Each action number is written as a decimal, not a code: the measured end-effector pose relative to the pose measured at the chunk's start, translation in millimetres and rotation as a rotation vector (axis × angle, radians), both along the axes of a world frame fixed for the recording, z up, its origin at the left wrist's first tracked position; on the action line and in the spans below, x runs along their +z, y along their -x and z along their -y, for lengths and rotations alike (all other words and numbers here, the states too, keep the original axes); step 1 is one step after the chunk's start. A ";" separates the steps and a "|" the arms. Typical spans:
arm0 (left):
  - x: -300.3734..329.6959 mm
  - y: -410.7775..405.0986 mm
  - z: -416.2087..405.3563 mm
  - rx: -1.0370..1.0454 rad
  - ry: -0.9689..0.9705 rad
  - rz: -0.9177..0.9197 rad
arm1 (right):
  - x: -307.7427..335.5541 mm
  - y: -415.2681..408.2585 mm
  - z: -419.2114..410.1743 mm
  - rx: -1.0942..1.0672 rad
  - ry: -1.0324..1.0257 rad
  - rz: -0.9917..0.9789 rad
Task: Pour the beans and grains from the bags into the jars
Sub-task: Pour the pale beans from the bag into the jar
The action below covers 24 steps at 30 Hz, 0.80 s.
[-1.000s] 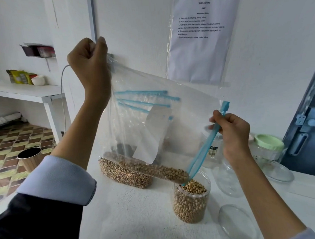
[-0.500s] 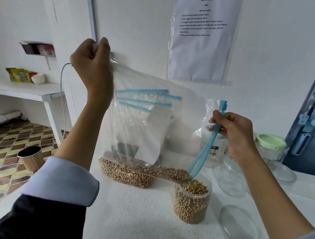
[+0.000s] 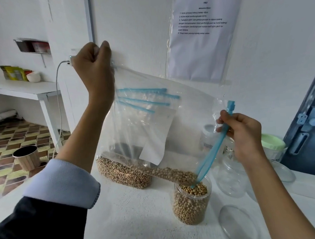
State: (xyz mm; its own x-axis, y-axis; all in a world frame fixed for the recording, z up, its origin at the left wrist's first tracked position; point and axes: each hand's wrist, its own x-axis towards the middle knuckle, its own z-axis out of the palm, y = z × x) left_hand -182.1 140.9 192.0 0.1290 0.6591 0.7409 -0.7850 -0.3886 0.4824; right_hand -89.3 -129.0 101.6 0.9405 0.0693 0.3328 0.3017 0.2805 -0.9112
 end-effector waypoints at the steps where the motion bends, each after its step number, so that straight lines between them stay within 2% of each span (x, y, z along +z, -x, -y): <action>1: -0.5 -0.5 -0.7 0.002 -0.001 -0.003 | -0.5 1.4 -0.5 0.023 0.030 0.001; 24: 5.9 2.1 2.2 -0.020 -0.030 -0.008 | -7.8 2.4 -10.5 -0.062 -0.055 0.024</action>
State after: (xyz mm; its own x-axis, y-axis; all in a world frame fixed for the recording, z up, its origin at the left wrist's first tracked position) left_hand -184.2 138.7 197.9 0.1481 0.6337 0.7592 -0.7888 -0.3874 0.4772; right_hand -91.7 -118.6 93.8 0.9342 -0.0077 0.3568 0.3414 0.3102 -0.8873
